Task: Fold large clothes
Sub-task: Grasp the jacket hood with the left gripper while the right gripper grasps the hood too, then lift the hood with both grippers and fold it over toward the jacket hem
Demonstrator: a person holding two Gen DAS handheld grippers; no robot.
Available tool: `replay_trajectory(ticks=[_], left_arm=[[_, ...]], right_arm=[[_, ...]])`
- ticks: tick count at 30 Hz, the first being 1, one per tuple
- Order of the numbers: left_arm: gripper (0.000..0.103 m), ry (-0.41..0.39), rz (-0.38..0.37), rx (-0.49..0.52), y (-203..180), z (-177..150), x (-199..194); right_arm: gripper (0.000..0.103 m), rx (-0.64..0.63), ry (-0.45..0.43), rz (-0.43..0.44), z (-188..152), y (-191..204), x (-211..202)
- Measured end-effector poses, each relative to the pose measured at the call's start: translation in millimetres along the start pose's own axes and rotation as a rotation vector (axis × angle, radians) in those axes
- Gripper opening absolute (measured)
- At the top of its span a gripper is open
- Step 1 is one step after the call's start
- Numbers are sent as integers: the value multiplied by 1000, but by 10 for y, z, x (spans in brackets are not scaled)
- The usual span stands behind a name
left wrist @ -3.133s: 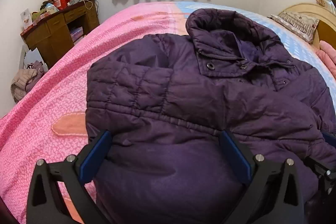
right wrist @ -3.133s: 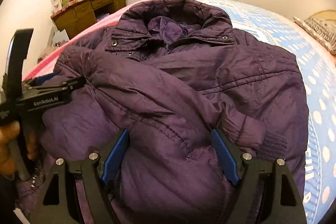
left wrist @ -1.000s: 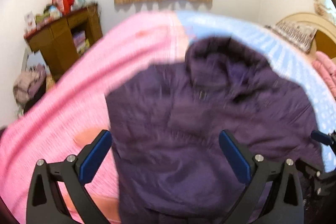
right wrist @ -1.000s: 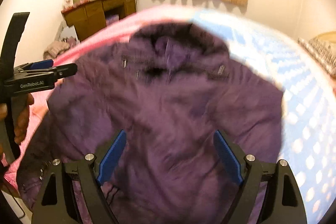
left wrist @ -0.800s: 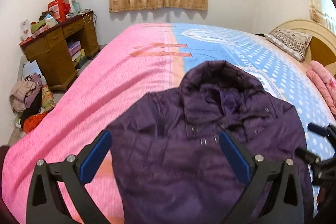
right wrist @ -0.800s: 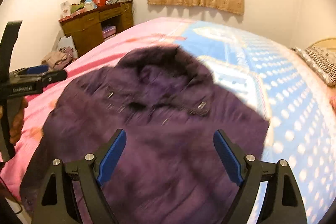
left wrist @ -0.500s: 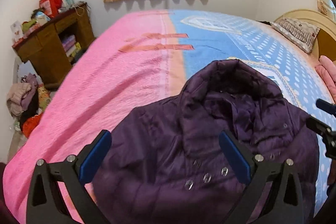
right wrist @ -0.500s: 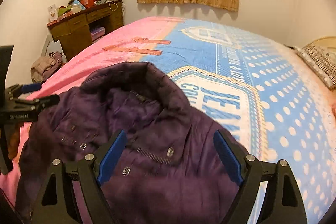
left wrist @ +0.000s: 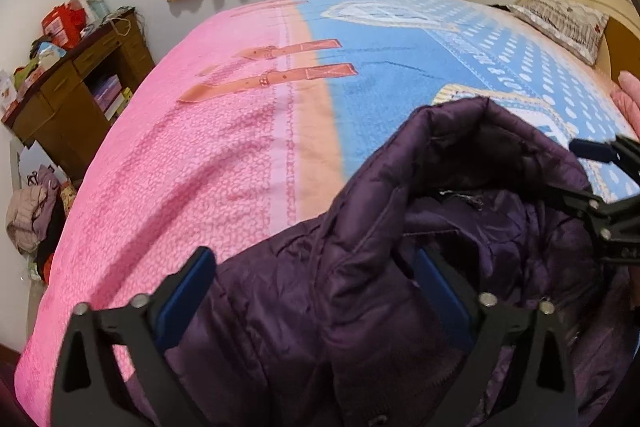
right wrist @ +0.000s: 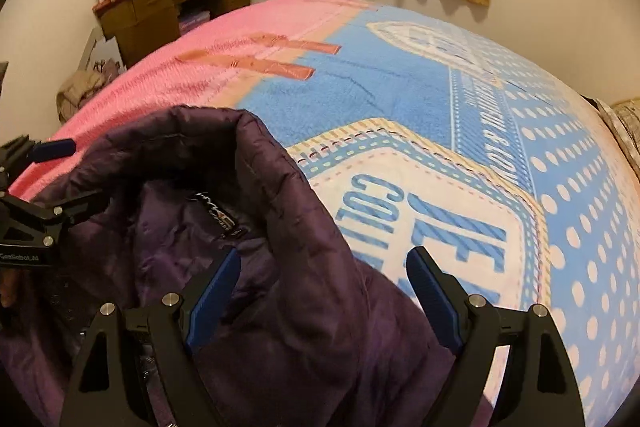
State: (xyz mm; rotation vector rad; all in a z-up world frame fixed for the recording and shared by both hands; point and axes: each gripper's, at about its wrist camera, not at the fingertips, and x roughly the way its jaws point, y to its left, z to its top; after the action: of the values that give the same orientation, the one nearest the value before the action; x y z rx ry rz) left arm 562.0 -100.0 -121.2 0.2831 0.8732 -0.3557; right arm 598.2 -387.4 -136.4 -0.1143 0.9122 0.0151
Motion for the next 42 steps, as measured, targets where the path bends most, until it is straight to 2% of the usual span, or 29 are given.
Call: replay_trajectory(ticks=[1, 2, 3, 5, 7, 8, 10, 17, 24, 33, 42], left_arm=[[85, 0, 0, 16, -11, 3, 12], [82, 0, 1, 27, -20, 17, 24], [75, -4, 5, 37, -30, 23, 23], [60, -8, -1, 52, -37, 38, 13], [31, 4, -27, 65, -41, 59, 12], [25, 8, -37, 71, -45, 70, 1], [18, 2, -32, 79, -54, 90, -33], [14, -37, -14, 124, -42, 114, -254], [13, -117, 25, 229, -98, -7, -534], [12, -173, 48, 310, -111, -256, -699], [12, -188, 57, 346, -148, -466, -754]], right_arm=[[63, -14, 7, -12, 8, -8, 25], [40, -16, 22, -13, 16, -19, 56], [31, -9, 34, -5, 17, -41, 77], [24, -1, 33, 10, 10, -66, 55], [18, -11, 25, 7, -5, -64, -5], [17, -9, 20, 11, -15, -66, -43], [16, 1, 6, 25, -29, -83, -113], [13, -6, -37, 34, -71, -51, -405], [12, -51, -72, 5, -200, 38, -672], [12, -69, -68, -4, -443, 74, -797], [12, -72, -45, -5, -682, 125, -815]])
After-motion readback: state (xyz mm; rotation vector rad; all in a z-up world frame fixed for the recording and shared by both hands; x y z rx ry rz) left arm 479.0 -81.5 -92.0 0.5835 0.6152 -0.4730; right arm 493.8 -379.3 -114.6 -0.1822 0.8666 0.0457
